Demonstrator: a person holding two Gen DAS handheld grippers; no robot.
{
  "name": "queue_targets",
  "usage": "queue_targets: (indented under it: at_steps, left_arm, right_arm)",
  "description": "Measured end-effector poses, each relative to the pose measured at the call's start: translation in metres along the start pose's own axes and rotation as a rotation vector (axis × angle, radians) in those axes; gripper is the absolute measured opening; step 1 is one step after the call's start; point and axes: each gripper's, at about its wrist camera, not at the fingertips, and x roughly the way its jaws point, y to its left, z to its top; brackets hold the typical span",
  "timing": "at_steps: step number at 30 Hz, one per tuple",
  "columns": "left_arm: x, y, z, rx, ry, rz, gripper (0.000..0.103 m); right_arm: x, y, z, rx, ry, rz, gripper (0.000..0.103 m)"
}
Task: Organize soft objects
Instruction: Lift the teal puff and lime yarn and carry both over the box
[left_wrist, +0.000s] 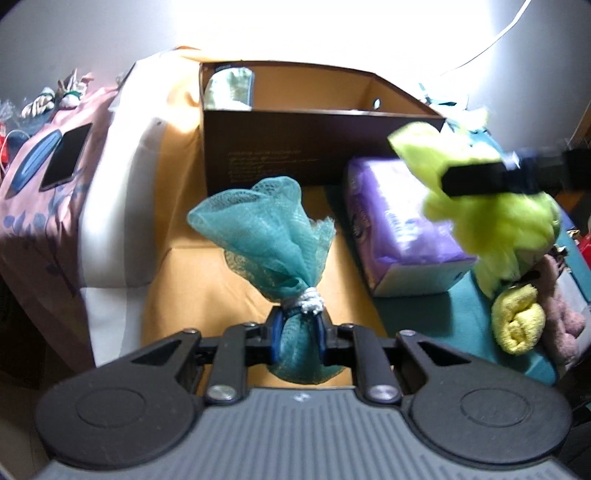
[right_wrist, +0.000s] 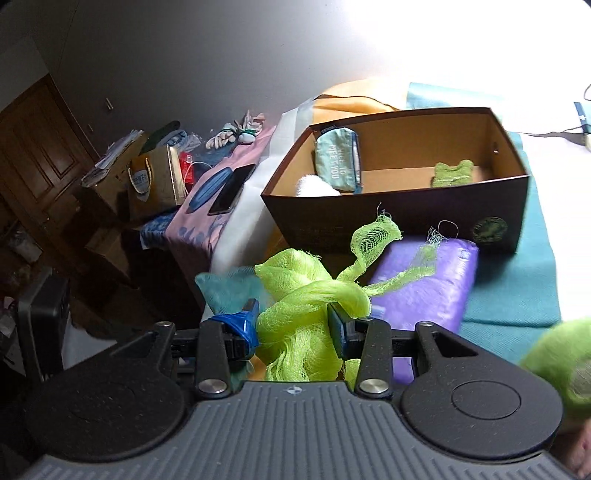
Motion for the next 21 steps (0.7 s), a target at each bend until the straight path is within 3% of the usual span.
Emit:
queue_targets:
  at_steps: [6,10,21]
  left_arm:
    - [-0.019,-0.008,0.012,0.026,-0.057,-0.034,0.016]
    - [-0.028,-0.012,0.021,0.048,-0.095,-0.042,0.016]
    - [-0.038,-0.012,0.077,0.068,-0.209,-0.008,0.016]
  right_arm:
    - [-0.035,-0.013,-0.014,0.031,-0.023,-0.125,0.023]
    - [-0.055,-0.022,-0.018,0.061,-0.084,-0.215,0.023]
    - [-0.076,-0.043,0.007,0.093,-0.297,-0.288,0.024]
